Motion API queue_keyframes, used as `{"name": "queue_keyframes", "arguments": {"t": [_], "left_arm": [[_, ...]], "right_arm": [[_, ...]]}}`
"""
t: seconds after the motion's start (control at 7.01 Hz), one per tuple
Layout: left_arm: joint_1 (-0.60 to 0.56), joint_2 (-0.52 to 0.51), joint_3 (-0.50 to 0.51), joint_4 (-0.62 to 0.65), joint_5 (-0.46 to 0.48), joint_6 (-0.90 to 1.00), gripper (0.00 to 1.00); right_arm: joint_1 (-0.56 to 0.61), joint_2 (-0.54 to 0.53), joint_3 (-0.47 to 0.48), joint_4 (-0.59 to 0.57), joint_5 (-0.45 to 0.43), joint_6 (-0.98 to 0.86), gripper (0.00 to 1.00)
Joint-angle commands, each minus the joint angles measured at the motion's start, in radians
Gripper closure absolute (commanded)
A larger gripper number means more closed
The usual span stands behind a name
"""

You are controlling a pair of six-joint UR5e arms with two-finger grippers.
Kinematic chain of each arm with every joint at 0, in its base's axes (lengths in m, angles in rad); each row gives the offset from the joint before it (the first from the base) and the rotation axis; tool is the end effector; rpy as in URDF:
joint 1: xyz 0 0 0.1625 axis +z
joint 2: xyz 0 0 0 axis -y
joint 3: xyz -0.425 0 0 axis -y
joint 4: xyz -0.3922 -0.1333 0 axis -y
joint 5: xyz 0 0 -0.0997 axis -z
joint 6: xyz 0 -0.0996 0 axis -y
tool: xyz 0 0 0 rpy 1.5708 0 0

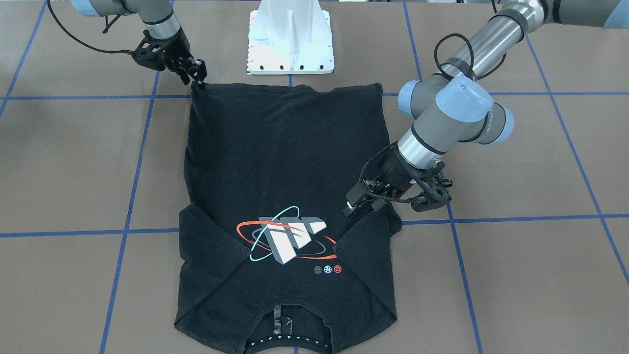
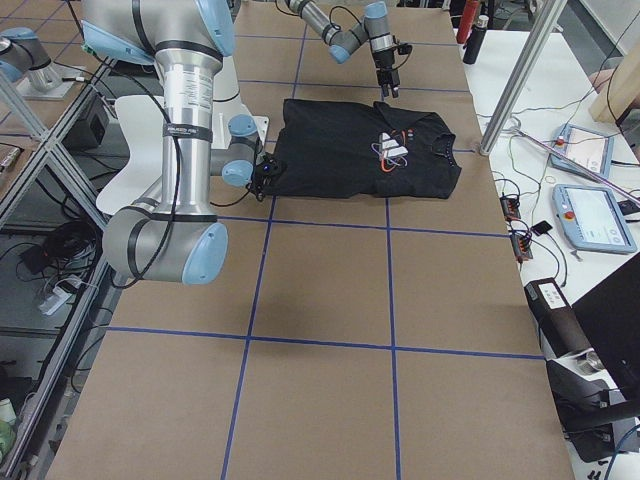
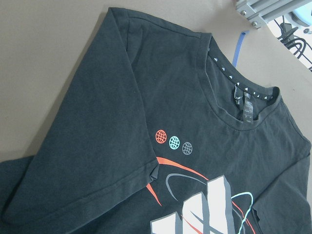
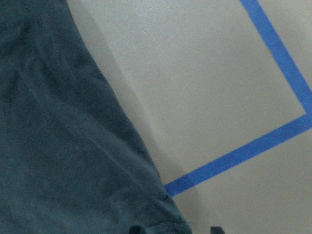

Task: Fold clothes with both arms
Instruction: 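Grasp the hem corner with the right gripper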

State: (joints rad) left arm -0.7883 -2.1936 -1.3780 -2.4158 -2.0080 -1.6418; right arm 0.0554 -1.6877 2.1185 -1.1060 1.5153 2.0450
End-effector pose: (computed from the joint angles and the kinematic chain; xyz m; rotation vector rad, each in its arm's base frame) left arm 0.4429 -0.5747 0.2751 0.0885 1.3142 -0.4548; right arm -0.4384 -0.1633 0.4052 -0.1372 -0.8974 0.5181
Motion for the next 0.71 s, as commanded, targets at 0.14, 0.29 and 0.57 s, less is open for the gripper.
{"name": "queue_keyframes", "arguments": {"t": [0.14, 0.29, 0.57], "left_arm": [[0.000, 0.000, 0.000, -0.002, 0.000, -0.001, 0.06], [0.000, 0.000, 0.002, -0.002, 0.000, -0.001, 0.06], [0.001, 0.000, 0.000, -0.002, 0.000, -0.001, 0.06]], "right_arm": [[-0.020, -0.013, 0.003, 0.000, -0.009, 0.018, 0.94], [-0.020, -0.013, 0.006, 0.000, -0.009, 0.018, 1.00], [-0.017, -0.015, 0.015, 0.000, -0.009, 0.018, 1.00]]}}
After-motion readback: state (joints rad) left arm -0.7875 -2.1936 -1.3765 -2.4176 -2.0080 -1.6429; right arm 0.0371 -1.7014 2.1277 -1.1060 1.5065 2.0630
